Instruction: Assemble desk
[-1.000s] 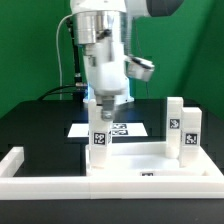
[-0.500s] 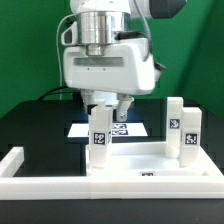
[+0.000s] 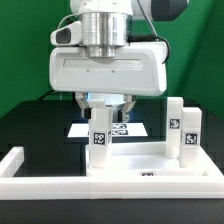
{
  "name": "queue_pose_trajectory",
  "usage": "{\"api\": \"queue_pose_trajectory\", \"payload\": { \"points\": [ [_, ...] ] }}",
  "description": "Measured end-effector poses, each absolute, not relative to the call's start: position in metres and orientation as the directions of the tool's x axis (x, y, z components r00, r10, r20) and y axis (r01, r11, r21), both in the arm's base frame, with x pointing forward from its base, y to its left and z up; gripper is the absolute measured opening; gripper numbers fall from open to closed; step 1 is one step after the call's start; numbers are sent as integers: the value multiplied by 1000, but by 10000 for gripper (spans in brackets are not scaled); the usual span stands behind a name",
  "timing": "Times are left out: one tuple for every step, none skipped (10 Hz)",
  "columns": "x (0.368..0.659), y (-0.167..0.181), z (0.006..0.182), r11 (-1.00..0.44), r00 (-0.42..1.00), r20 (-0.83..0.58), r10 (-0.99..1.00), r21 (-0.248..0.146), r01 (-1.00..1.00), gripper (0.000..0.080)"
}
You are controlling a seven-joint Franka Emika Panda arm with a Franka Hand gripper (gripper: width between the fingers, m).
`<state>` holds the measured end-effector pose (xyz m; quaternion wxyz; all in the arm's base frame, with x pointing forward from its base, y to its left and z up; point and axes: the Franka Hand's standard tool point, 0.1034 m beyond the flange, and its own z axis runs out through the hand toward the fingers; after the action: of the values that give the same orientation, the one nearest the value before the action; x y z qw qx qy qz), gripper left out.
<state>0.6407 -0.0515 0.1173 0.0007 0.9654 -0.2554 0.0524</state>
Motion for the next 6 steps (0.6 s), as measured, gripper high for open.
{"api": "queue_pose_trajectory", "payload": {
  "points": [
    [641,-52,117,-867,862,102,-497,-26,-497,386],
    [640,-55,118,-797,792,100,-603,-36,-603,288],
    [640,-55,118,-777,772,98,-628,-39,-628,288],
    [640,-55,118,-719,713,95,-695,-48,-694,288],
    [640,-55,118,-658,653,90,-752,-56,-751,288],
    [641,-57,117,-519,515,75,-854,-76,-851,288]
  ]
}}
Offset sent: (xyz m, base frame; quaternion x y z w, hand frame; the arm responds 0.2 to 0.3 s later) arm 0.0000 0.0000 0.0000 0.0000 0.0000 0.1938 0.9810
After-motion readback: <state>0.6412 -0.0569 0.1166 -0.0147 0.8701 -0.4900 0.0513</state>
